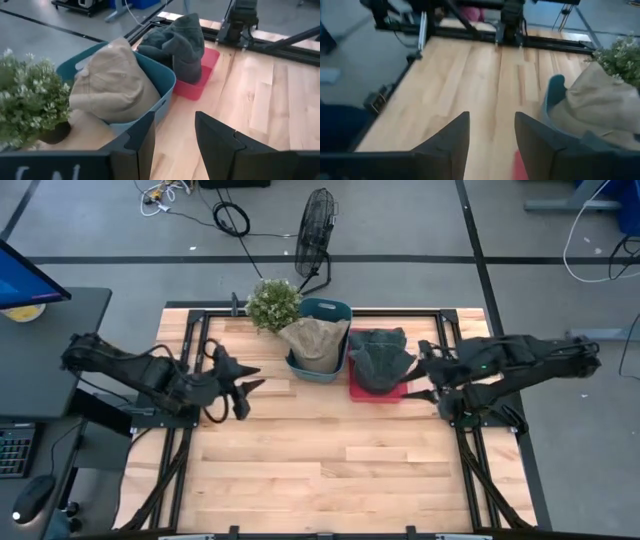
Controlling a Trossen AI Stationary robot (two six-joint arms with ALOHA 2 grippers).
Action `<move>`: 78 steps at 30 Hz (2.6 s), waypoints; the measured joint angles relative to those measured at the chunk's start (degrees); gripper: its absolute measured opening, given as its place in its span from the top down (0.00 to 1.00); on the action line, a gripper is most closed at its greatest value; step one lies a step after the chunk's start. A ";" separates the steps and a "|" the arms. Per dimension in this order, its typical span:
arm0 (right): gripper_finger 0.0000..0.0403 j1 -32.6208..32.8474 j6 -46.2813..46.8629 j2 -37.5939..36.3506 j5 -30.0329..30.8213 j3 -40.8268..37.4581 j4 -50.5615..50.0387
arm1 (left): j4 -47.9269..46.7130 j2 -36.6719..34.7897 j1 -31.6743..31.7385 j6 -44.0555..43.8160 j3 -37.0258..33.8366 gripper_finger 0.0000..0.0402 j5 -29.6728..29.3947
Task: Pick & Place hat
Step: Return to Home Position
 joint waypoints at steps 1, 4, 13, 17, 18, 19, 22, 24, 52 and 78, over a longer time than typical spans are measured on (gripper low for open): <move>0.60 0.24 1.22 -1.99 -0.03 -2.23 1.73 | 2.32 -1.69 -0.13 0.05 -2.96 0.65 0.03; 0.60 0.79 5.65 -7.34 0.09 -10.32 9.16 | 13.39 -6.28 -0.94 2.17 -12.35 0.65 1.09; 0.60 1.65 12.60 -18.56 0.13 -33.82 28.84 | 33.40 -16.53 -0.92 4.86 -33.28 0.65 7.32; 0.60 1.65 12.73 -23.52 0.09 -39.49 31.99 | 37.27 -21.94 -0.81 7.74 -38.84 0.65 7.09; 0.60 1.65 12.48 -24.75 0.25 -40.49 32.21 | 38.23 -23.44 -0.81 8.68 -40.24 0.65 7.10; 0.60 1.65 12.40 -25.98 0.62 -41.38 32.29 | 39.30 -24.86 -0.81 9.37 -41.63 0.65 7.11; 0.60 1.63 11.39 -29.69 1.19 -43.35 32.54 | 42.80 -28.53 -0.81 11.07 -45.35 0.65 7.61; 0.60 1.63 9.86 -32.05 1.23 -44.38 32.63 | 44.30 -30.50 -0.80 12.32 -47.71 0.65 8.79; 0.60 1.61 9.63 -48.92 1.04 -57.92 32.37 | 50.51 -37.16 -0.81 17.38 -55.48 0.65 14.03; 0.60 1.60 8.26 -48.88 1.20 -58.34 32.80 | 54.26 -37.07 -0.79 22.32 -57.25 0.65 19.34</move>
